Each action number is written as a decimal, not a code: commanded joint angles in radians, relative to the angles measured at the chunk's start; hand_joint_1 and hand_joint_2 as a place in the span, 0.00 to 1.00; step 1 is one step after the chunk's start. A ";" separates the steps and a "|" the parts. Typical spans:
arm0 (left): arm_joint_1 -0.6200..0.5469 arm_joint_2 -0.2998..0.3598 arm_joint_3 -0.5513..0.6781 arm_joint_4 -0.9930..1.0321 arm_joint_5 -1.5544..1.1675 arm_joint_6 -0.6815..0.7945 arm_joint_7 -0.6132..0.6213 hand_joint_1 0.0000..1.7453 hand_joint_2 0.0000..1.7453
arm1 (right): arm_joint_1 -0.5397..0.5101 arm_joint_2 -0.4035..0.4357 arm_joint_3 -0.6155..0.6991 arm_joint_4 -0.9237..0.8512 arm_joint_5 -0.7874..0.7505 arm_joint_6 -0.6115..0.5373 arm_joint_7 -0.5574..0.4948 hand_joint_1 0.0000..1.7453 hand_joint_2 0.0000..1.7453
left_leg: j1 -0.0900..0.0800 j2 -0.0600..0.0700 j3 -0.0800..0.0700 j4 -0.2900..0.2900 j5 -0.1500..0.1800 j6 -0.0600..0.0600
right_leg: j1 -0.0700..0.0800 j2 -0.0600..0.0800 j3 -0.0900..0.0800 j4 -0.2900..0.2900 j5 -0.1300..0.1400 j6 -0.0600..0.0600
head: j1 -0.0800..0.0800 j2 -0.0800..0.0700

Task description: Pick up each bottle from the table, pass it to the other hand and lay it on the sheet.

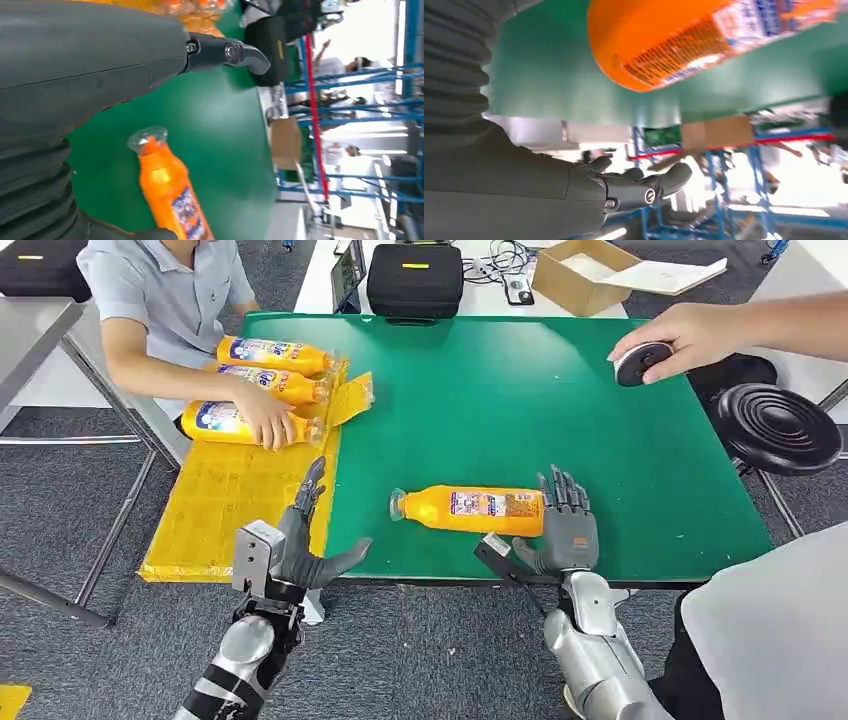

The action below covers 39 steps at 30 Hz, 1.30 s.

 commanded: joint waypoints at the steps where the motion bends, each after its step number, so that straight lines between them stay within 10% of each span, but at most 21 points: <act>1: -0.091 -0.015 -0.054 0.133 0.021 -0.012 0.019 0.00 1.00 | -0.170 -0.052 0.058 0.296 0.029 0.027 0.101 0.00 1.00 | -0.001 0.000 0.002 0.000 0.000 0.000 | -0.001 -0.001 0.002 0.000 -0.001 -0.001 | 0.000 0.000; 39: -0.197 -0.036 -0.067 0.238 0.127 -0.045 0.000 0.00 1.00 | -0.199 -0.031 0.057 0.363 -0.032 0.187 0.009 0.00 1.00 | 0.001 0.000 0.006 0.000 -0.002 -0.001 | 0.001 0.000 0.006 -0.001 -0.002 -0.002 | 0.000 0.000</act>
